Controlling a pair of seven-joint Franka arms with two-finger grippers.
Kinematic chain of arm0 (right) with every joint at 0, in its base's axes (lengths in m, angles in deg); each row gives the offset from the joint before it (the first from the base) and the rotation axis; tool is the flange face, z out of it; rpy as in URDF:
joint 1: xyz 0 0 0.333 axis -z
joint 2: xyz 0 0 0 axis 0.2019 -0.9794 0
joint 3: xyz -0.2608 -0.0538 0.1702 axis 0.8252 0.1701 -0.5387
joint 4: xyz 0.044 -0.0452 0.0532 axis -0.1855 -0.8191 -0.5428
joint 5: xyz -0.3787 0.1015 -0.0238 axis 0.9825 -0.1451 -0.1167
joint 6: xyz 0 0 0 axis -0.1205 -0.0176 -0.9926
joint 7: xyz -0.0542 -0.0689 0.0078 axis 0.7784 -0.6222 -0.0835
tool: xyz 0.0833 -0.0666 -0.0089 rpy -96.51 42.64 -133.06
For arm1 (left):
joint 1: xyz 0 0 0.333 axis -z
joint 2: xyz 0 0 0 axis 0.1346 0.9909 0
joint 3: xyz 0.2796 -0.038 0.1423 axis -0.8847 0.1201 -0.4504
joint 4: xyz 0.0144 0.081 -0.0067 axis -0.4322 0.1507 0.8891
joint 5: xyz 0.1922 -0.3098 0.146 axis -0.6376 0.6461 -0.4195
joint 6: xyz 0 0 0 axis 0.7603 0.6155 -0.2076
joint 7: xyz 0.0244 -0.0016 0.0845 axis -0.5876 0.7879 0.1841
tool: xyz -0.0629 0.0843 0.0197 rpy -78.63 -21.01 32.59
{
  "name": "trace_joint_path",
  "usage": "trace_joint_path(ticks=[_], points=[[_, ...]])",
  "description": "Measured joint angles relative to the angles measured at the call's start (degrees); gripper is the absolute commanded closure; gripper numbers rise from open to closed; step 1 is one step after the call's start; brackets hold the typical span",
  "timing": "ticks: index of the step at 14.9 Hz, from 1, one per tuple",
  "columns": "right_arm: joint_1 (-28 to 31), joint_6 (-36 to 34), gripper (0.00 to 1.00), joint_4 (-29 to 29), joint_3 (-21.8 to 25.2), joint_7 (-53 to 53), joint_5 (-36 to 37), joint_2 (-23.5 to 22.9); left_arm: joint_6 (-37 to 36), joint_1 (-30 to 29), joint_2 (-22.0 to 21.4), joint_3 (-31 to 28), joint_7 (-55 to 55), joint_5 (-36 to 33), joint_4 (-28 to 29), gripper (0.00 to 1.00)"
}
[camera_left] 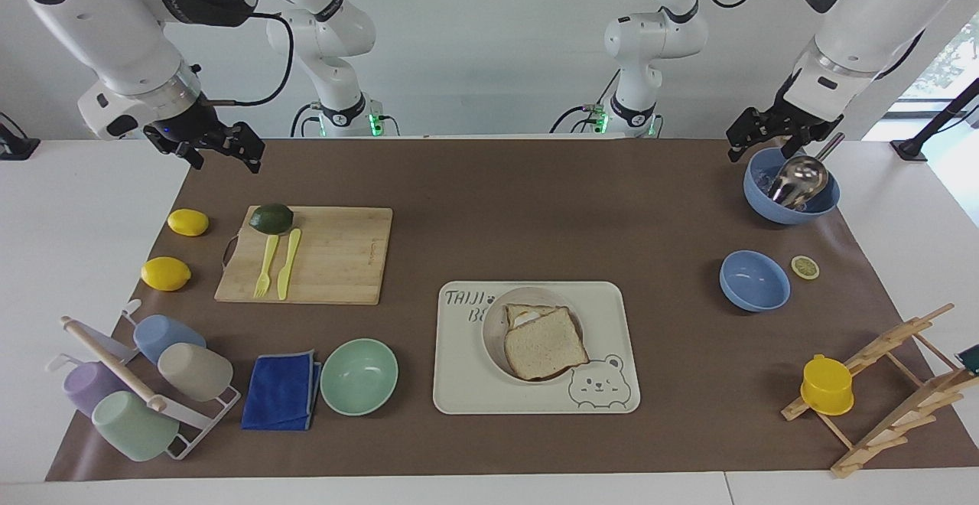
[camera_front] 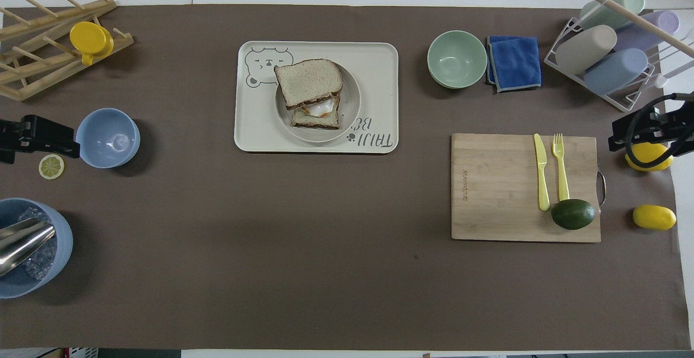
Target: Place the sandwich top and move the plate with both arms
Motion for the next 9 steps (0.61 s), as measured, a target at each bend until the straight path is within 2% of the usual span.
trace_joint_path(ticks=[9], points=[[0.0,0.0,0.00,0.0,0.0,0.0,0.0,0.0,-4.8,-0.6,0.1,1.8,0.0,0.0,-2.7,0.00]])
